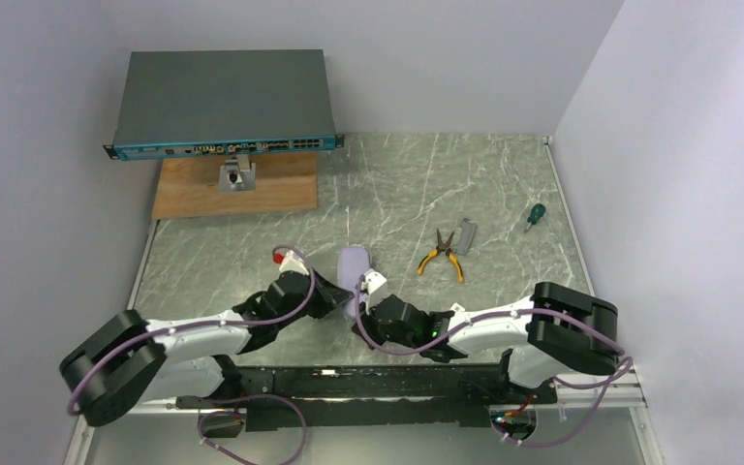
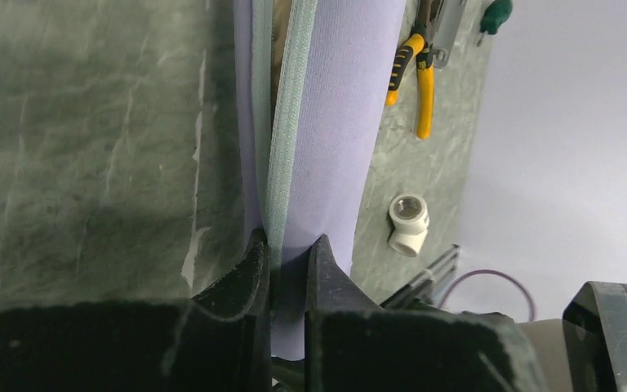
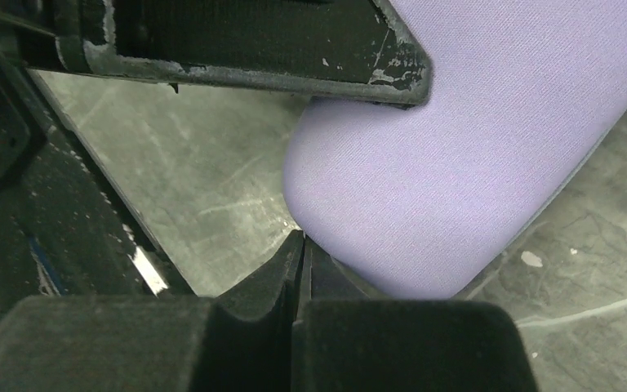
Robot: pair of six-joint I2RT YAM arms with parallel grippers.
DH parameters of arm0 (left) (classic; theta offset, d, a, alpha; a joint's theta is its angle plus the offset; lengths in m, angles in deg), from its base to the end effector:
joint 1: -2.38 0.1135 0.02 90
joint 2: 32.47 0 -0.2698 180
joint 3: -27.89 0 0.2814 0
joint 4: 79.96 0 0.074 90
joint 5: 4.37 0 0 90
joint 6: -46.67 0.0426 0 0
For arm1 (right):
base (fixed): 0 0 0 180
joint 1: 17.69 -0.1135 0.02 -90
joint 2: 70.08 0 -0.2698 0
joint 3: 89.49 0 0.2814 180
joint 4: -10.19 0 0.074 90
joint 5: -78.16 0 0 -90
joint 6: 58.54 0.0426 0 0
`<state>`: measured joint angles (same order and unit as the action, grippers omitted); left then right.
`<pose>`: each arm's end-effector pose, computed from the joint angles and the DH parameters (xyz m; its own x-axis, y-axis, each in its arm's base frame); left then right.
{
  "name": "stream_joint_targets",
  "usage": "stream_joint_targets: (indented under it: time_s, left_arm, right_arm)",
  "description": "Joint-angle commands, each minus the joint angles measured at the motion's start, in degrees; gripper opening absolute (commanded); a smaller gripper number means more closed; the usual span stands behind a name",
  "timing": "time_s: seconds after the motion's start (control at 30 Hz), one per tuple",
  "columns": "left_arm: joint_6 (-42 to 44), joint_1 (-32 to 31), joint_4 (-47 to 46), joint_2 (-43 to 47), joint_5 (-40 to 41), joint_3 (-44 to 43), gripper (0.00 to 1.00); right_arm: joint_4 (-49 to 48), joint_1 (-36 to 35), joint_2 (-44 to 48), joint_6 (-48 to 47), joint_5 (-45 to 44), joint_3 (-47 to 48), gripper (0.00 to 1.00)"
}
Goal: Open the umbrella
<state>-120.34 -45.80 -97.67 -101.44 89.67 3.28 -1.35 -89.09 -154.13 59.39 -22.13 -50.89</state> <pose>0.1546 -0.1683 0.1163 -0.7507 -0.6187 -0.2317 -0.1338 0.4858 -0.8638 0.0983 0.2683 0.1166 -0.5719 -0.2544 -0.7799 -0.6988 0.6491 0.3007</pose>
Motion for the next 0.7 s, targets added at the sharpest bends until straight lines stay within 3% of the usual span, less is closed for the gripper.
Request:
stream_joint_targets:
  time_s: [0.0, 0.23, 0.67]
  left_arm:
    - [10.71, 0.94, 20.36, 8.19, 2.83, -9.3, 0.0]
    - [16.13, 1.79, 32.34, 10.78, 3.82, -14.45, 0.0]
    - [25.78, 2.96, 43.32, 15.68, -1.18, -22.61, 0.0]
  right_arm:
    - [3.47, -0.09, 1.08, -1.66, -0.61, -0.77, 0.0]
    - [4.04, -0.13, 2.58, -2.35, -1.64, -1.42, 0.0]
    - [6.38, -0.17, 4.25, -3.19, -1.77, -0.27, 0.0]
